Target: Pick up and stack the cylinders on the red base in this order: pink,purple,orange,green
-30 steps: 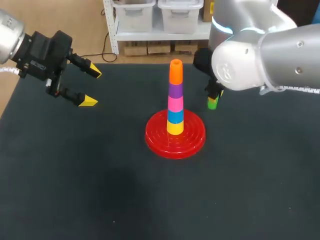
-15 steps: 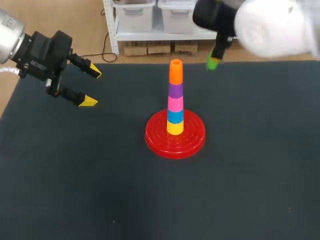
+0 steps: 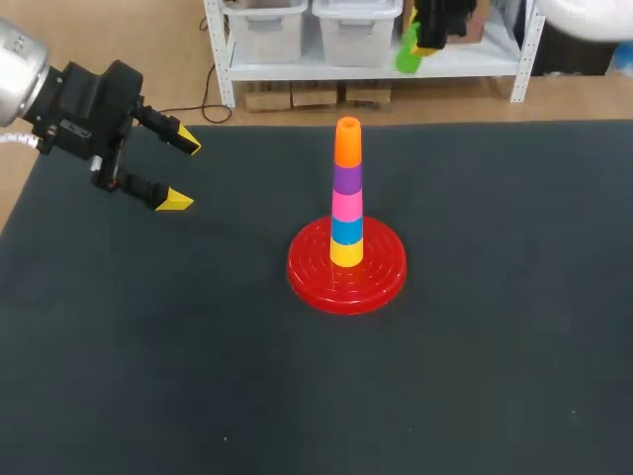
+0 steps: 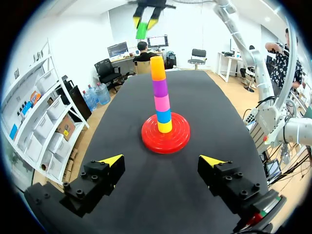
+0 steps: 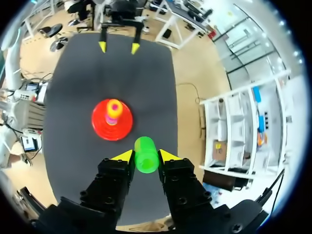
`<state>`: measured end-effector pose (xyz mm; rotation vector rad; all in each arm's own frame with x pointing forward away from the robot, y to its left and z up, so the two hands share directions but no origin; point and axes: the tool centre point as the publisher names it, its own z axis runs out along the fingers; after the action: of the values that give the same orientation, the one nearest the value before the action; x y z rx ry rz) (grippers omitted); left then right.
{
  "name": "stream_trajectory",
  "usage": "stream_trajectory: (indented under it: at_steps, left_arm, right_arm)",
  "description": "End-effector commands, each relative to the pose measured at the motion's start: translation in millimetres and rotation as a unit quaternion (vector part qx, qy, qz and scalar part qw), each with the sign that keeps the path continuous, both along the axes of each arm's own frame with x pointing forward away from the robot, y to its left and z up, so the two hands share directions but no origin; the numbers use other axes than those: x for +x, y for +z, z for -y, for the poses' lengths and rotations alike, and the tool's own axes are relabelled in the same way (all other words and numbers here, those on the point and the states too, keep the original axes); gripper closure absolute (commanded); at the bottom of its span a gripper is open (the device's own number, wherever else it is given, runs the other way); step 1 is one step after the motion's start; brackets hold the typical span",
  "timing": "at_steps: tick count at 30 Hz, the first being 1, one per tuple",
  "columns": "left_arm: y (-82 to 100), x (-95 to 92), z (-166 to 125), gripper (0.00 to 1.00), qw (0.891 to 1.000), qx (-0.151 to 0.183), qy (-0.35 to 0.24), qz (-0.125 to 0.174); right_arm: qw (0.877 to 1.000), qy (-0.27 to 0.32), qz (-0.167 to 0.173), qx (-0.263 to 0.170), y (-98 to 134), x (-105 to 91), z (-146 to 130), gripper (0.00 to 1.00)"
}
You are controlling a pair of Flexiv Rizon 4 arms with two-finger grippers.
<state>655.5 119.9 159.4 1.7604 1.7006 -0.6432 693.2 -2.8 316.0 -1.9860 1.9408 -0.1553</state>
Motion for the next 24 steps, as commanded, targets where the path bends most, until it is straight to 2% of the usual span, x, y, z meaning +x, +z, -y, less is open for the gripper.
stream_trajectory:
  at_steps: [1,6,24]
  left_arm:
    - [-0.7,0.7,-0.7,0.00,1.000,-0.001,-0.001,0.000]
    - [-0.7,0.7,-0.7,0.00,1.000,-0.001,-0.001,0.000]
    - [-0.7,0.7,-0.7,0.00,1.000,-0.001,-0.001,0.000]
  right_arm:
    - [1.000,0.026,-0.008,-0.006,12.4,-23.1,-8.2,1.00]
    - [0.997,0.060,-0.050,-0.015,0.7,-34.1,-18.2,1.00]
    - [0.987,0.115,-0.095,-0.064,-22.3,-35.9,-54.7,1.00]
